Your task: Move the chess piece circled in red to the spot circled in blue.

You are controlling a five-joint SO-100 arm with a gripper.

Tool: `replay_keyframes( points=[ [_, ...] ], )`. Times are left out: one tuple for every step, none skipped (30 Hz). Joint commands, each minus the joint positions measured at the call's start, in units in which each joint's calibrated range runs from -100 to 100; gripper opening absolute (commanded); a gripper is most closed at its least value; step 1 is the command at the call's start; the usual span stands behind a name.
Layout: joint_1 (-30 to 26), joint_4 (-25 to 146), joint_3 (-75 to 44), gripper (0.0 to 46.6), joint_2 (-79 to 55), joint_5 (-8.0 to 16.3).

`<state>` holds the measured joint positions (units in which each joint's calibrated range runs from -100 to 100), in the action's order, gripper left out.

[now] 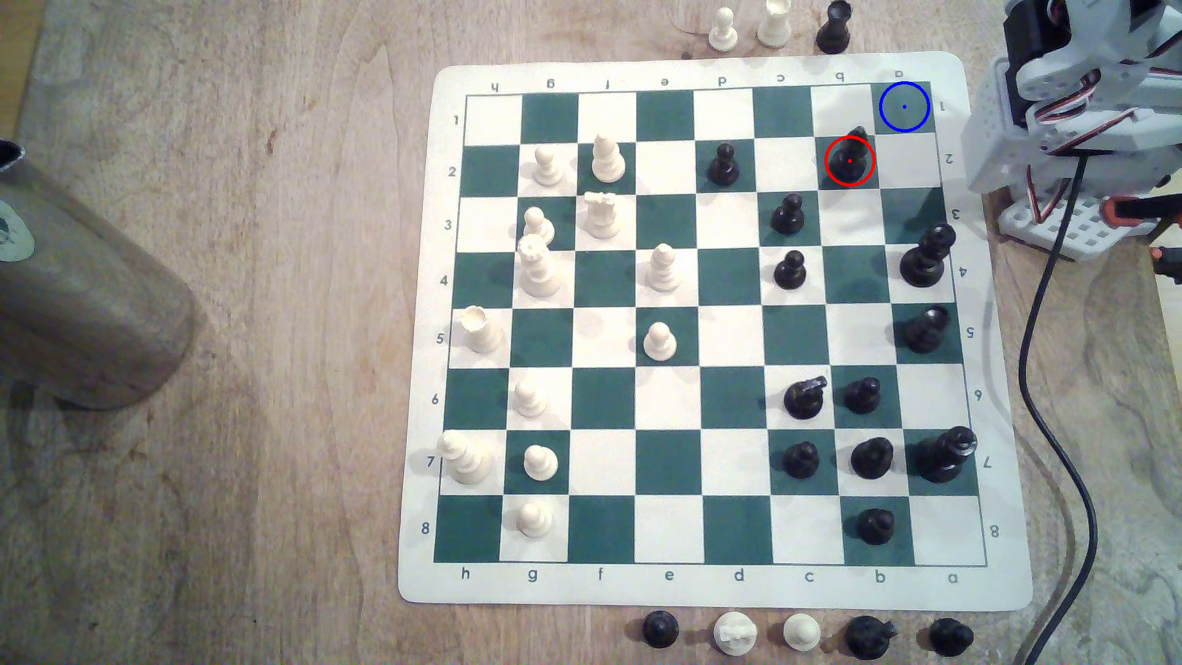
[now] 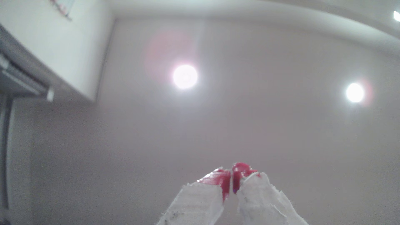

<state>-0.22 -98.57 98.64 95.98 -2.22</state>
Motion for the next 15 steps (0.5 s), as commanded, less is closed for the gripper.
replay_keyframes(
  points=[
    [2.29, -1.02, 1.36, 0.2, -0.22, -0.24],
    [2.29, 0.78, 1.26, 0.2, -0.22, -0.24],
    [2.06, 2.5, 0.9, 0.2, -0.22, -0.24],
    [1.82, 4.71, 0.18, 0.2, -0.22, -0.24],
    [1.59, 7.82, -1.0, 0.2, -0.22, -0.24],
    [1.36, 11.92, -2.63, 0.2, -0.22, -0.24],
    [1.2, 20.84, -6.35, 0.2, -0.22, -0.24],
    [1.2, 25.67, -8.35, 0.2, -0.22, -0.24],
    [1.36, 31.0, -10.43, 0.2, -0.22, -0.24],
    [1.98, 41.24, -14.33, 0.2, -0.22, -0.2],
    [2.53, 46.56, -16.41, 0.2, -0.22, 0.05],
    [2.92, 50.65, -18.14, 0.2, -0.31, 0.05],
    [3.39, 54.59, -19.77, 0.2, -0.31, 0.05],
    [3.86, 60.24, -21.94, 0.2, -0.31, 0.05],
    [4.17, 62.78, -22.85, 0.2, -0.31, 0.05]
  ],
)
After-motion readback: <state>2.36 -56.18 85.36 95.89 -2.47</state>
